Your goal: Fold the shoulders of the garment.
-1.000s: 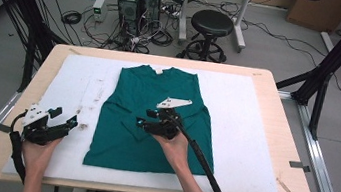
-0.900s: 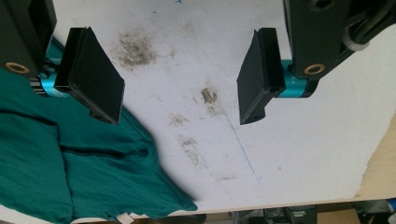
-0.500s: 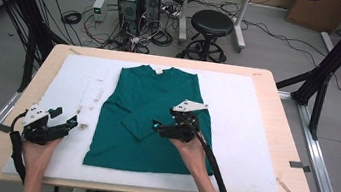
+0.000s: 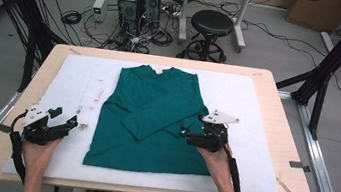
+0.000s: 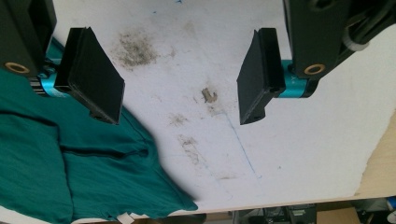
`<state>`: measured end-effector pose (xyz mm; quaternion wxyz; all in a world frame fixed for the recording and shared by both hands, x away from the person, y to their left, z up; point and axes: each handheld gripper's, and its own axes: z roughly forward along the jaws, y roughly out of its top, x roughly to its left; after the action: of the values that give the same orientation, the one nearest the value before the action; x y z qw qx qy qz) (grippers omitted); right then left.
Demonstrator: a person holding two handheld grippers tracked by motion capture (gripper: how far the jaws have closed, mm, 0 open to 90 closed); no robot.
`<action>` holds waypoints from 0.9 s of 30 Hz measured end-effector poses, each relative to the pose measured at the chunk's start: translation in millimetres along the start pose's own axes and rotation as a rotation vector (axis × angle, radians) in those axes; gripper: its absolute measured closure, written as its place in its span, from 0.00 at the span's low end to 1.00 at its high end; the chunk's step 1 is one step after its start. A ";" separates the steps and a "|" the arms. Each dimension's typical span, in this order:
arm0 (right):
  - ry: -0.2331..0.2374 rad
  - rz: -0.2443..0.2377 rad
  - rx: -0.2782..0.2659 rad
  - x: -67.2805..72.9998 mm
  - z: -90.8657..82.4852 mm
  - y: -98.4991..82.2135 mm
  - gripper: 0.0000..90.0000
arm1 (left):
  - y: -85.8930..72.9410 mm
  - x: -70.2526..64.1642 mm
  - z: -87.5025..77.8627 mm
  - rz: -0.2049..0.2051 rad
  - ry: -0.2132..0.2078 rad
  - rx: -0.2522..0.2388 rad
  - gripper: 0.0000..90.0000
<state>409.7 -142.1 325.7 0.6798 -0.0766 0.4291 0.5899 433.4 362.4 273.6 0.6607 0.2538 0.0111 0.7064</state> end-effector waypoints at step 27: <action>-0.213 0.158 -0.102 -80.5 -69.6 -66.0 0.25 | 5.0 -3.4 -3.6 0.007 -0.015 -0.013 0.35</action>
<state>437.8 -263.1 310.3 0.6681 -0.0142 0.3285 0.6674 427.5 359.8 271.1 0.6599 0.2547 0.0007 0.7068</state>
